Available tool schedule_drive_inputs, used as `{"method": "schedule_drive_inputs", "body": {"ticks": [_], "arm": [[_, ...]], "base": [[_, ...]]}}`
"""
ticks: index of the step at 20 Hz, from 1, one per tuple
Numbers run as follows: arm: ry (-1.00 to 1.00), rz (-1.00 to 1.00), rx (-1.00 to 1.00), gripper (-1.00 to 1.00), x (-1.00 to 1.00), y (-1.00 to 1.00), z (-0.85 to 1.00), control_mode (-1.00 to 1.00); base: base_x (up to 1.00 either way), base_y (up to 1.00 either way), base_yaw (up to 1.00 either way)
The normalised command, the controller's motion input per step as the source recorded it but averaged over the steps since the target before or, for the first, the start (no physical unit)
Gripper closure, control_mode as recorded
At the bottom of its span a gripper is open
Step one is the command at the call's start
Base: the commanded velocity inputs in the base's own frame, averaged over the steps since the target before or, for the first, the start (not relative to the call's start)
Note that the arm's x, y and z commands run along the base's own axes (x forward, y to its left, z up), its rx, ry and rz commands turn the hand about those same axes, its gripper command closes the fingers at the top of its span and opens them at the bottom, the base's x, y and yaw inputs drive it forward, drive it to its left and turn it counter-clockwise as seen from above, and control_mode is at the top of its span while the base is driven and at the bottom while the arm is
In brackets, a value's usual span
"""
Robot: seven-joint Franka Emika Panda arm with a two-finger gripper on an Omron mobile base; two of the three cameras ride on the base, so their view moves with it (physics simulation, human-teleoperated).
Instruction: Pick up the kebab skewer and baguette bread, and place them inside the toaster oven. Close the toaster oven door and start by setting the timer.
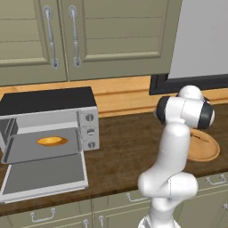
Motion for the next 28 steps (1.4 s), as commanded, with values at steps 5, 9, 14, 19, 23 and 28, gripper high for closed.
{"method": "schedule_drive_inputs", "body": {"ticks": [5, 9, 14, 19, 23, 28], "arm": [[-0.17, -0.1, -0.04, 1.0, -0.22, 0.44, 0.64, -1.0], [-0.13, -0.06, -0.03, 1.0, -0.41, 0.57, 0.86, -1.0], [-0.06, -0.01, -0.05, 1.0, -0.68, 0.7, 0.6, -1.0], [-0.05, -0.01, -0.09, 1.0, -0.61, 0.87, 0.41, -1.0], [-0.09, 0.02, -0.04, 1.0, -0.33, 0.69, 0.58, -1.0], [-0.07, 0.02, 0.0, 1.0, -0.36, 0.4, 0.8, -1.0]], "base": [[0.0, 0.0, 0.0], [0.0, 0.0, 0.0], [0.0, 0.0, 0.0], [0.0, 0.0, 0.0], [0.0, 0.0, 0.0], [0.0, 0.0, 0.0]]}}
